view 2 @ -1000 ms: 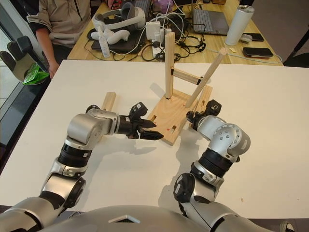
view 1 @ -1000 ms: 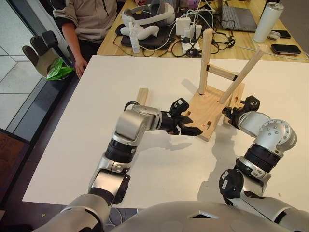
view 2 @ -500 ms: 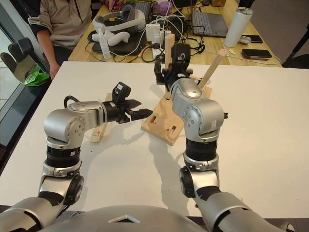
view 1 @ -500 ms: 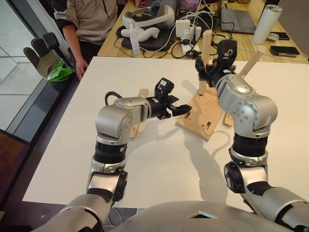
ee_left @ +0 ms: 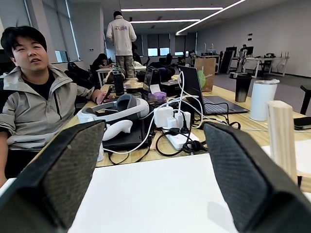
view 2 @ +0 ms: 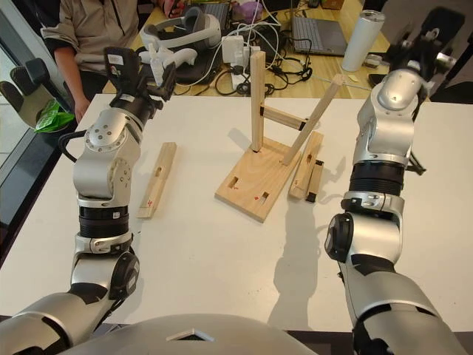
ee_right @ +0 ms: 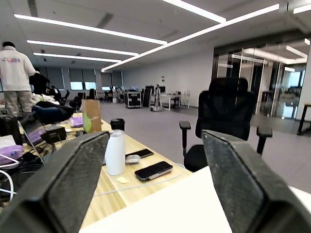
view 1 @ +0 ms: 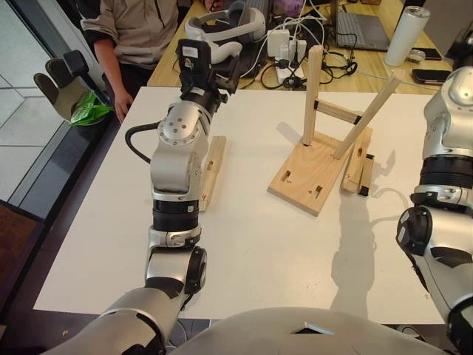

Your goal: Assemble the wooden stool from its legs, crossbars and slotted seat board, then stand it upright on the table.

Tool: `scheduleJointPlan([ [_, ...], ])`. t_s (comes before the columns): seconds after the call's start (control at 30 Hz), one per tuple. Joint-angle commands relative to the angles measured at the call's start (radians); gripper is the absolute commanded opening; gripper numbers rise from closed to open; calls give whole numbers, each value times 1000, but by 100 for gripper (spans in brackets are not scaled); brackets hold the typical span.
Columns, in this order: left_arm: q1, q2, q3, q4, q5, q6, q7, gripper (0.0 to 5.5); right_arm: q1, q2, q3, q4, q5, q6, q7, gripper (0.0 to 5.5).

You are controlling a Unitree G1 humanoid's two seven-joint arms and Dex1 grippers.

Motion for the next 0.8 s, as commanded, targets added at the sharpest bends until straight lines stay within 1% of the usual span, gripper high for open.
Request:
scheduleJointPlan([
  [0.03, -33, -7, 4, 39, 0, -24, 25, 368, -58, 62, -115, 176, 157, 27, 38, 353],
  [0.17, -32, -12, -9, 46, -2, -27, 29, 368, -100, 90, -138, 302, 239, 42, 126, 353],
  [0.3, -45, -14, -18, 66, -3, -31, 28, 368, -137, 141, -130, 369, 296, 67, 210, 353],
  [0.57, -61, -9, -32, 95, -1, -39, 16, 368, -187, 213, -129, 494, 330, 40, 265, 353],
  [0.7, -55, -2, -28, 95, 1, -33, 17, 368, -213, 271, -93, 522, 327, 65, 331, 353],
  [0.8, -29, 3, -22, 69, 5, -19, 28, 368, -218, 315, -46, 493, 307, 134, 326, 353],
])
